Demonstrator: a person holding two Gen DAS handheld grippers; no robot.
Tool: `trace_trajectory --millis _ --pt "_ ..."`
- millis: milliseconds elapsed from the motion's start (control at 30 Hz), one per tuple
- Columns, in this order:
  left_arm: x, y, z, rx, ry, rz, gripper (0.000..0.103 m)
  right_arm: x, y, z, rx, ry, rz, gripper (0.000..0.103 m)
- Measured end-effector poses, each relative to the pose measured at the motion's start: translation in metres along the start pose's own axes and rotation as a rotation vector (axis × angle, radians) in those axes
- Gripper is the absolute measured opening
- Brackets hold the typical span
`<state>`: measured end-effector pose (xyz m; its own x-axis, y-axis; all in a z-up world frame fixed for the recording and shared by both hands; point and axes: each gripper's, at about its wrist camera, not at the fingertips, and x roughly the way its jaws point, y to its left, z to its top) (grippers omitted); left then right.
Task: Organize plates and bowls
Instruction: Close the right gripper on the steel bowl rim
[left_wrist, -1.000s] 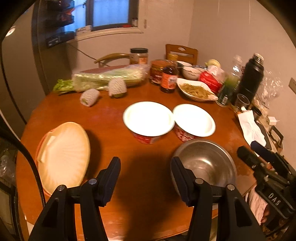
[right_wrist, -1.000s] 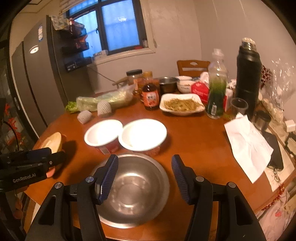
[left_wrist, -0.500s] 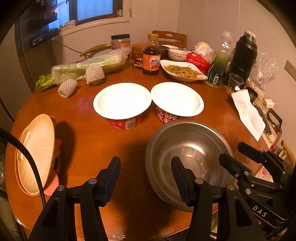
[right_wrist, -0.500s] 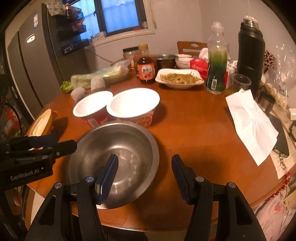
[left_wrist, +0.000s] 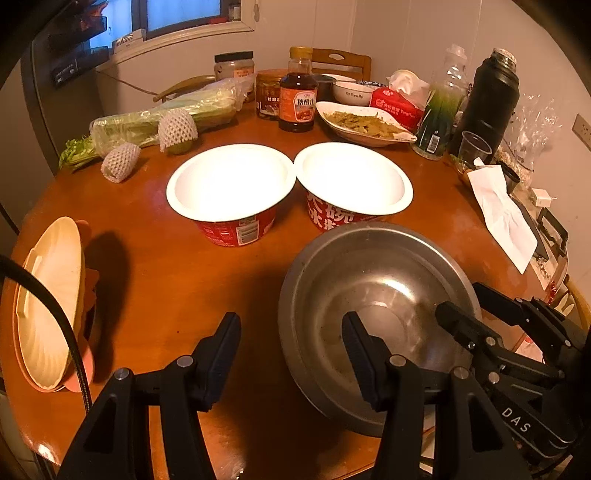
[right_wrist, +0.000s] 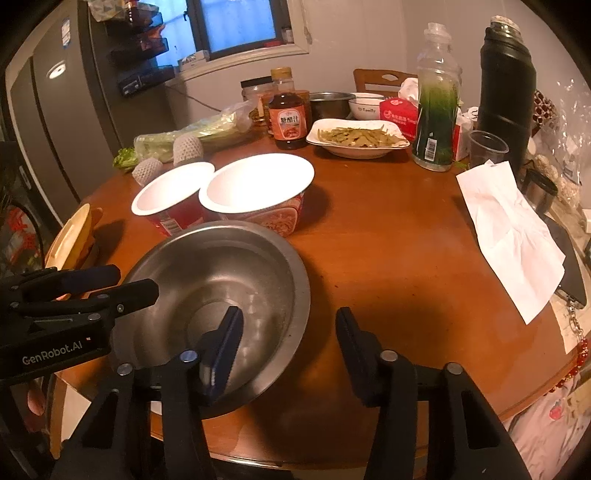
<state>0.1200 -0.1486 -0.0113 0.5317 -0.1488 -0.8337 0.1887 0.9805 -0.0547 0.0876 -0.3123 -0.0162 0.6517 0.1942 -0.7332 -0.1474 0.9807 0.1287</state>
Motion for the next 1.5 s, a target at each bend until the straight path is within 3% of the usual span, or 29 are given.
trace_trajectory --millis 367,567,1500 --pt "0.005 0.0 -0.002 0.004 -0.005 -0.025 0.056 0.006 0.007 -0.002 -0.023 0.009 0.018 0.036" --pt "0.009 -0.002 -0.006 0.005 0.004 -0.05 0.044 0.007 0.012 -0.002 -0.031 0.01 0.017 0.031" --pt "-0.013 0.047 -0.023 -0.046 -0.03 0.017 0.042 0.011 0.072 0.003 -0.112 0.007 0.061 0.03"
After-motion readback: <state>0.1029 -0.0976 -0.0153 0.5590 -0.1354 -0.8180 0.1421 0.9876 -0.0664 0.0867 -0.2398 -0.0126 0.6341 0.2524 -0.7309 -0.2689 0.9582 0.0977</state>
